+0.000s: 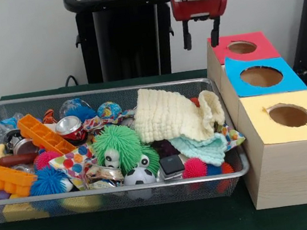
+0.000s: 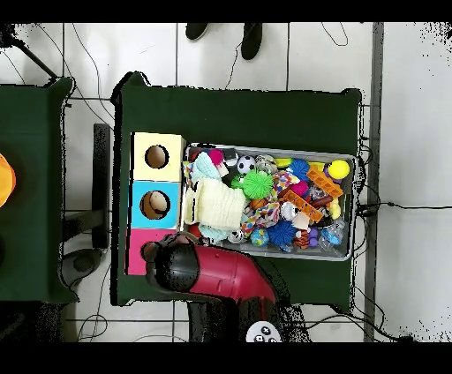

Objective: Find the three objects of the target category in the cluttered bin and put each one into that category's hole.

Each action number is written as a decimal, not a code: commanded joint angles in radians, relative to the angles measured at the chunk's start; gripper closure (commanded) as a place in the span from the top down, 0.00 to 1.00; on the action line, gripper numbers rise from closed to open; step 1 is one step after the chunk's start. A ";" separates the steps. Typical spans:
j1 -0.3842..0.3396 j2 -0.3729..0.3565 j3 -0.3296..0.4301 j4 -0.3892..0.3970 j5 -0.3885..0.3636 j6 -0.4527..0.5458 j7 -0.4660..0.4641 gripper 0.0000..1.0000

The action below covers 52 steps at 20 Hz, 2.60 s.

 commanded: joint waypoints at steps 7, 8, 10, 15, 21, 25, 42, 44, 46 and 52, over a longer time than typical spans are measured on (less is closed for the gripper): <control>-0.190 0.018 -0.012 0.078 0.100 -0.195 0.260 1.00; -0.203 0.001 -0.013 0.097 0.100 -0.199 0.258 1.00; -0.223 -0.029 -0.009 0.127 0.098 -0.200 0.254 1.00; -0.294 -0.025 0.037 0.180 0.068 -0.256 0.233 1.00; -0.435 -0.008 0.135 0.304 -0.023 -0.439 0.235 1.00; -0.429 -0.040 0.094 0.340 -0.033 -0.453 0.249 1.00; -0.656 0.090 0.107 0.264 -0.058 -0.482 0.201 1.00; -0.682 0.096 0.108 0.246 -0.062 -0.481 0.192 1.00; -0.700 0.107 0.105 0.229 -0.069 -0.482 0.183 1.00; -0.746 0.162 0.115 0.171 -0.080 -0.494 0.168 1.00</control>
